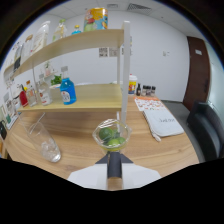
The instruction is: Make me a cup of Mojito.
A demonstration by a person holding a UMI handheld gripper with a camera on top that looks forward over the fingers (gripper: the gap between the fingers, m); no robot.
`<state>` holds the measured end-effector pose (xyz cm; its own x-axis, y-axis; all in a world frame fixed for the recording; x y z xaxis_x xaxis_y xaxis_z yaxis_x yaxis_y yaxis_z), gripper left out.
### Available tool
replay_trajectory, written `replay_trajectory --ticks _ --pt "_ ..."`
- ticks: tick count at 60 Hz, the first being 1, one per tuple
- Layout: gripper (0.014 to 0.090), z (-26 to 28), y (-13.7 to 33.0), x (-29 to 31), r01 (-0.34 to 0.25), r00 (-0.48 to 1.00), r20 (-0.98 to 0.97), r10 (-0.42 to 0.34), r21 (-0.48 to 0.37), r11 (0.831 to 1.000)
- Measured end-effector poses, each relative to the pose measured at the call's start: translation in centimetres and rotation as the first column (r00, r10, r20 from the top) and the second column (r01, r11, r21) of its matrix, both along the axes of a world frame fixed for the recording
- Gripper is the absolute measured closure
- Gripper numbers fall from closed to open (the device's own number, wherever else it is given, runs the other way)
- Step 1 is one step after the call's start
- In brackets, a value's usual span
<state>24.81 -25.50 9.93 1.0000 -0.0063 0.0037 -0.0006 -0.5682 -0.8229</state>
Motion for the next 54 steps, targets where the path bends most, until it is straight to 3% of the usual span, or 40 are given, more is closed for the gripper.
replay_trajectory --ticks 9,21,35,38,41,42,43,45,48,54 --pt "0.0891 -5.0 -0.3 1.3 -0.003 0.999 -0.048 -0.002 -0.099 0.995" --pt "0.0887 -8.7 -1.0 1.7 -0.031 0.998 -0.063 0.022 -0.161 0.986" --pt "0.0860 -9.9 -1.0 2.2 -0.044 0.998 -0.061 0.035 -0.158 0.986" --pt "0.0695 -9.9 -1.1 2.7 -0.031 0.999 -0.041 0.024 -0.168 0.985" --pt "0.0593 -9.6 -1.3 3.0 -0.016 1.000 -0.017 0.013 -0.172 0.985" --pt "0.0530 -9.5 -1.3 3.1 -0.012 1.000 -0.011 0.010 -0.171 0.985" --pt "0.0399 -9.2 -1.3 3.3 -0.005 1.000 -0.004 0.004 -0.166 0.986" --pt "0.0232 -8.6 -1.4 3.6 0.009 1.000 0.011 -0.007 -0.153 0.988" --pt "0.0184 -7.3 -1.5 3.8 0.025 0.999 0.026 -0.022 -0.126 0.992" --pt "0.0191 -3.5 -1.6 3.3 0.049 0.997 0.054 -0.046 -0.047 0.998"
